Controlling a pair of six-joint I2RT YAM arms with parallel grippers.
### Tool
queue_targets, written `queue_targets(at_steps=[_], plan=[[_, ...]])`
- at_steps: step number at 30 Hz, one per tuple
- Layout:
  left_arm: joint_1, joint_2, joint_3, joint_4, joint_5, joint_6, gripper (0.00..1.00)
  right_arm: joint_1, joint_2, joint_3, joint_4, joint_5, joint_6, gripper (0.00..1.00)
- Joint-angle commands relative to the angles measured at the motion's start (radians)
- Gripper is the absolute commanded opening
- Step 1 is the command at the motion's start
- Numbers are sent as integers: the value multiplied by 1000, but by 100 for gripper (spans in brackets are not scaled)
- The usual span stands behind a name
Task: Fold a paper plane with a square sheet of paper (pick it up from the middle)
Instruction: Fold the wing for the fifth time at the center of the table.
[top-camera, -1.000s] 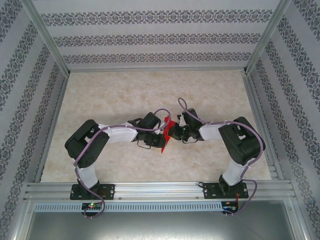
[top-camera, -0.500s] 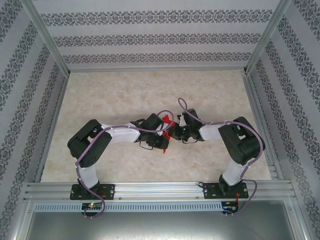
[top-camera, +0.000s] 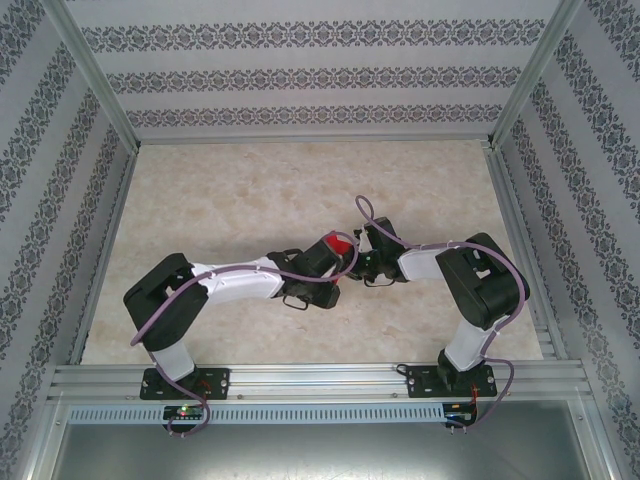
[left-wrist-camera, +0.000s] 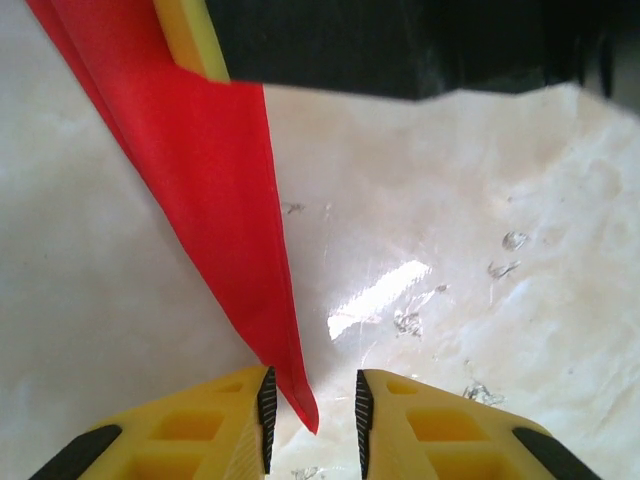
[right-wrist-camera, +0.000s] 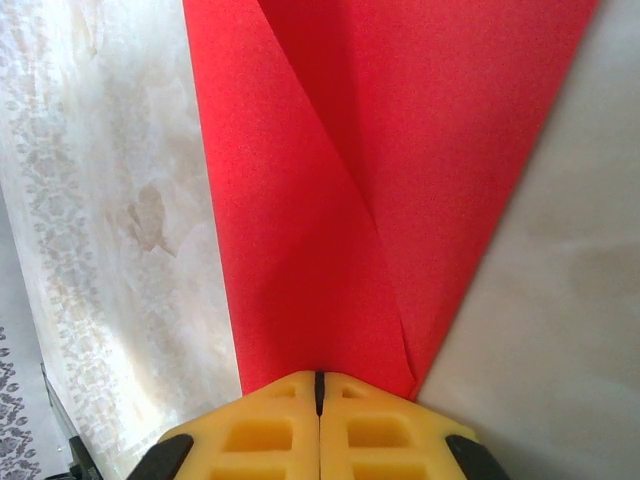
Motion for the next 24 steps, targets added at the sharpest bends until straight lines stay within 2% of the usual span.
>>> queue_targets(at_steps=[1,7,13,24], plan=[[-17,7,0,-48,-54,-40,29,-1,56,-39,-93,76,-25,6],[-21,54,30,-69,-92,-43,26,-1,46,-46,-92,77,-26,6],[-22,79,36,-46,-60,-38,23,-2,41,-52,-92,75,-28,6],[-44,79,70,-173,-169,-14,11,-8,46,-49,-88,72,-32,5]])
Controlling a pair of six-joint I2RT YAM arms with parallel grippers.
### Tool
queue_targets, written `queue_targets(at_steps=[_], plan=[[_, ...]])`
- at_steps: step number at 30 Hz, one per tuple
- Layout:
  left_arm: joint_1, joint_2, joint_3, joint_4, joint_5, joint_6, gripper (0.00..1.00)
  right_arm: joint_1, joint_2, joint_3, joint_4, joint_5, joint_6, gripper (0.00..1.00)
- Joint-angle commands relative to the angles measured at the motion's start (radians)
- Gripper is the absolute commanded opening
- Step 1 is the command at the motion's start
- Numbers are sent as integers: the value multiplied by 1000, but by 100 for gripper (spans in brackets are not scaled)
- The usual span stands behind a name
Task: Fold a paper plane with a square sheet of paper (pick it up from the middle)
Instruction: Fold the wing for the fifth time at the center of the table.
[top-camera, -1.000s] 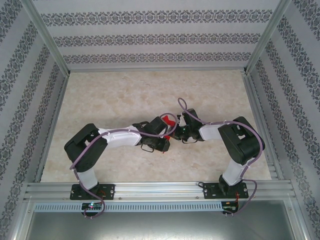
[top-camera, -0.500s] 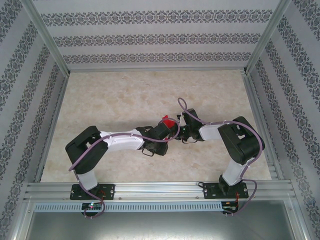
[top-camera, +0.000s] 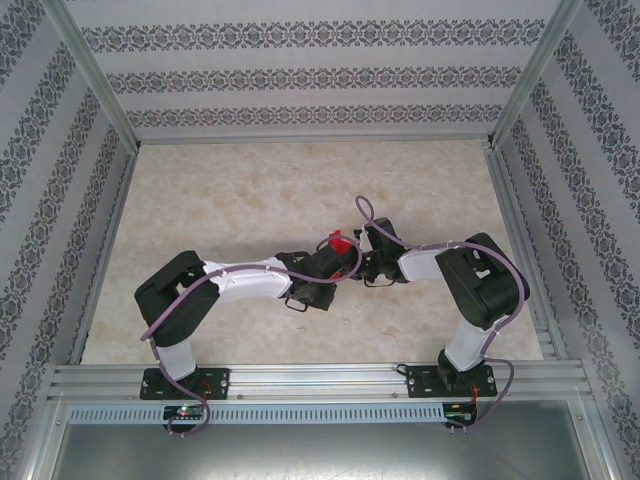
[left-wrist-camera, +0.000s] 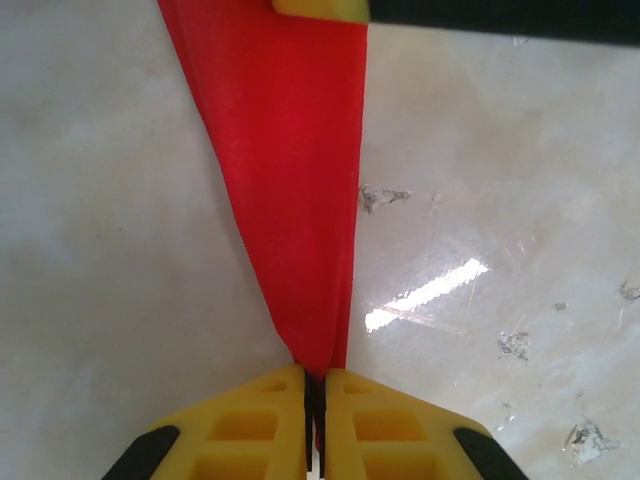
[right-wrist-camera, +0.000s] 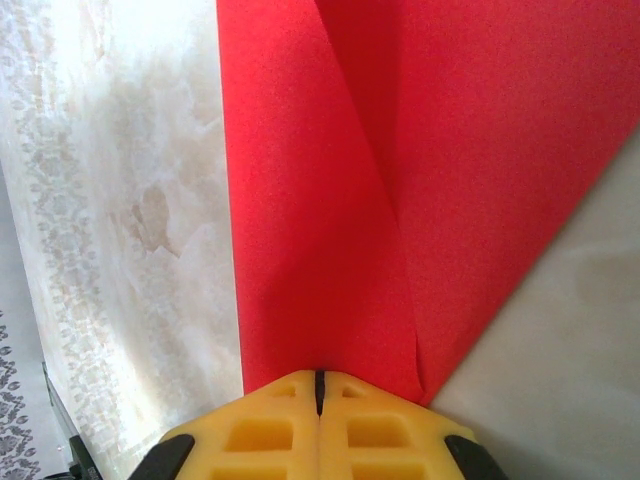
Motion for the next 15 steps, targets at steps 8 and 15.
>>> queue_targets(at_steps=[8,15], plan=[[-62,31,29,-155,-132,51,9,-12,46,-46,-102,79,-30,5],[-87,53,44,-181,-176,91,8,-12,49,-60,-75,67,-19,5]])
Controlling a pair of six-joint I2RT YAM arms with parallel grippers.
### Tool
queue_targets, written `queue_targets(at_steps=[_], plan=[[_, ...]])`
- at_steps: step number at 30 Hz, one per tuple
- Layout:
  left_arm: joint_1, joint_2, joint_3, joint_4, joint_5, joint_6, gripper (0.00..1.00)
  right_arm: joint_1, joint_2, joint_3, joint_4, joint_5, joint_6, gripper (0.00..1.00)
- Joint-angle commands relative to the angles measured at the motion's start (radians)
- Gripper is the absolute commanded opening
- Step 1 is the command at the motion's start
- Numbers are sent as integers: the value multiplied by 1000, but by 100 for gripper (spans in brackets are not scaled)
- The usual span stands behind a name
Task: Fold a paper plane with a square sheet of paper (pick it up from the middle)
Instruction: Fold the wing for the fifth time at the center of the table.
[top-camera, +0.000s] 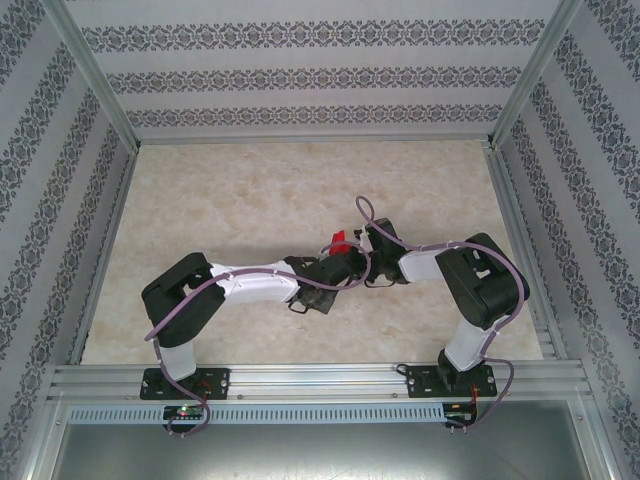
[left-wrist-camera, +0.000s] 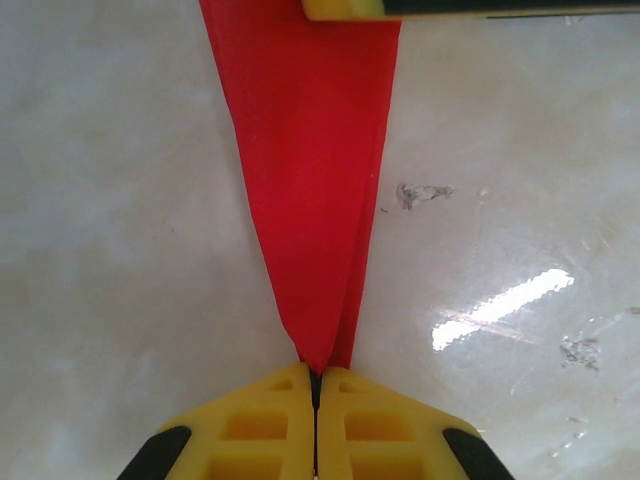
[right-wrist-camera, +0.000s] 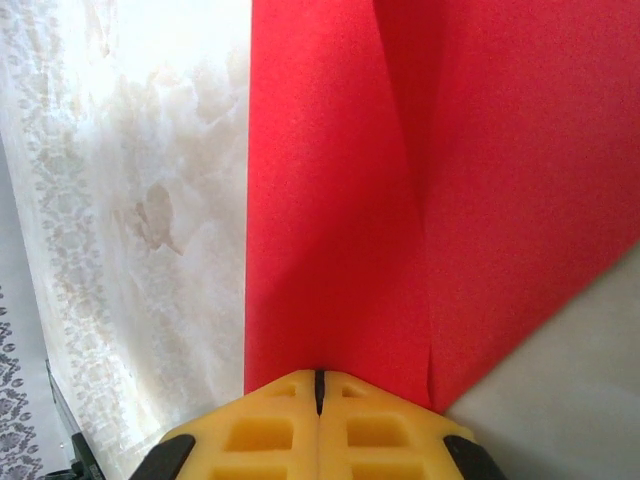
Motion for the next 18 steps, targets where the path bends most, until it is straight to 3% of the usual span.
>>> queue_targets(at_steps=[1,8,13,18], plan=[[-37,22,3,-107,-17,61,8,-10,49,-48,-98,74,-18,5],[-51,10,-3,-105,5,99,11,-11,55,-50,-86,70,-15,5],[-46,-57,-15,-61,79,119,29,-10,59,-50,-80,64,-15,5],[17,-147,-40,6,210,100,33,-10,61,-56,-70,58,-12,5]])
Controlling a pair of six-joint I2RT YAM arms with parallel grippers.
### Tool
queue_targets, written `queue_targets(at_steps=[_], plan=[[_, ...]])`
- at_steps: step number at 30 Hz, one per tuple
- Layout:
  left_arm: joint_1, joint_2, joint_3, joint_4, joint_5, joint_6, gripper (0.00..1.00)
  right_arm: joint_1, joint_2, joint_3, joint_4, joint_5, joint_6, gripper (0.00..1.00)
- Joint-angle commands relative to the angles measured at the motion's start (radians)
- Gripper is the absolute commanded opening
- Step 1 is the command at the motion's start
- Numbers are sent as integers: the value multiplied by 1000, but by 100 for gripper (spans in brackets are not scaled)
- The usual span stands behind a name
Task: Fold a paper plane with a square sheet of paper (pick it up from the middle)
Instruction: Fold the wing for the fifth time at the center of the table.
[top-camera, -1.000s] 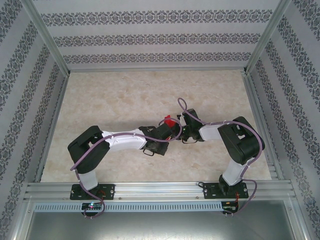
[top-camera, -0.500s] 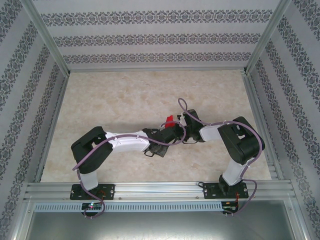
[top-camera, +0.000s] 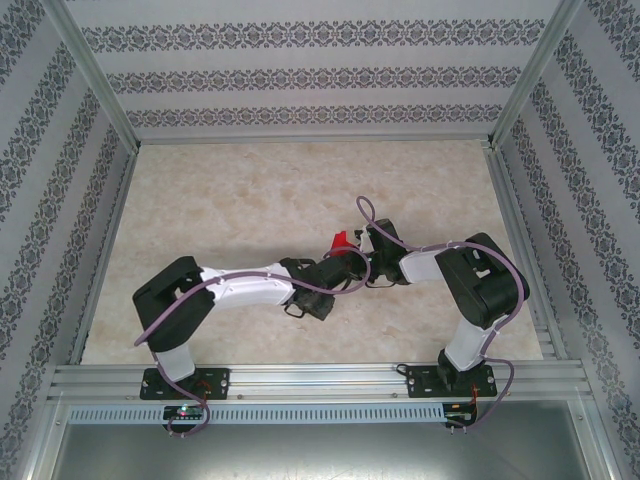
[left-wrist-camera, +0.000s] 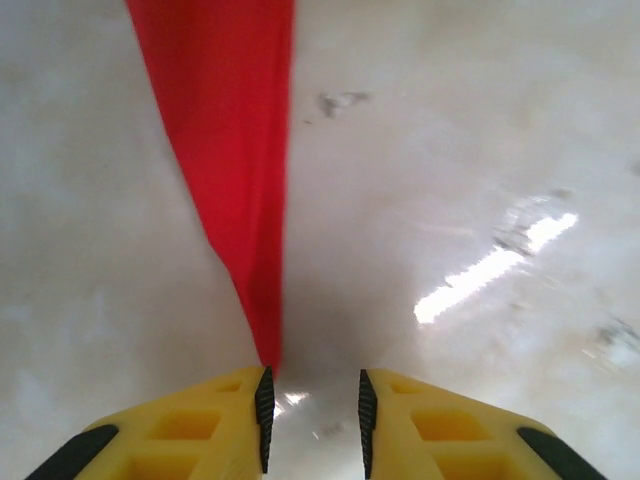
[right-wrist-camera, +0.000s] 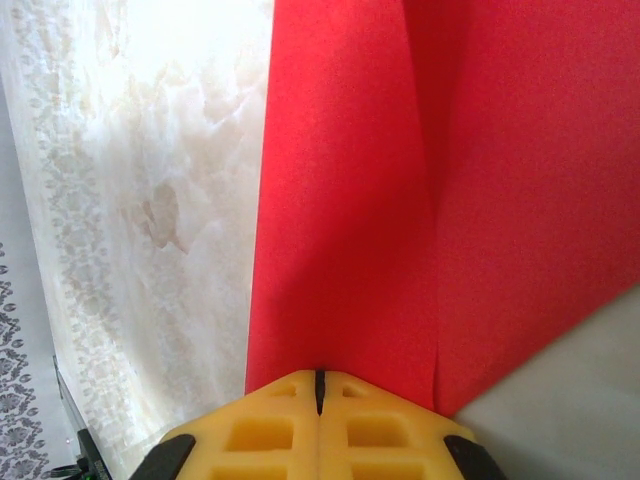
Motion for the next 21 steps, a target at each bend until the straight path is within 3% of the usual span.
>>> queue_targets(at_steps=[1,5,9,14,21], plan=[[38,-86,-16,51,118,20,34,-4,56,-45,-100,75,-14,5],[114,-124,-34,146,195,-21,32,-3,61,-46,-89,70,-9,4],[165,-83,-35,193,209,-34,24,-1,59,-43,-90,69,-7,5],[202,-38,-50,250,232,-37,13,-3,61,-36,-98,64,-12,5],[204,17,-53,249,270,-28,7,-8,67,-34,-100,62,-15,5]])
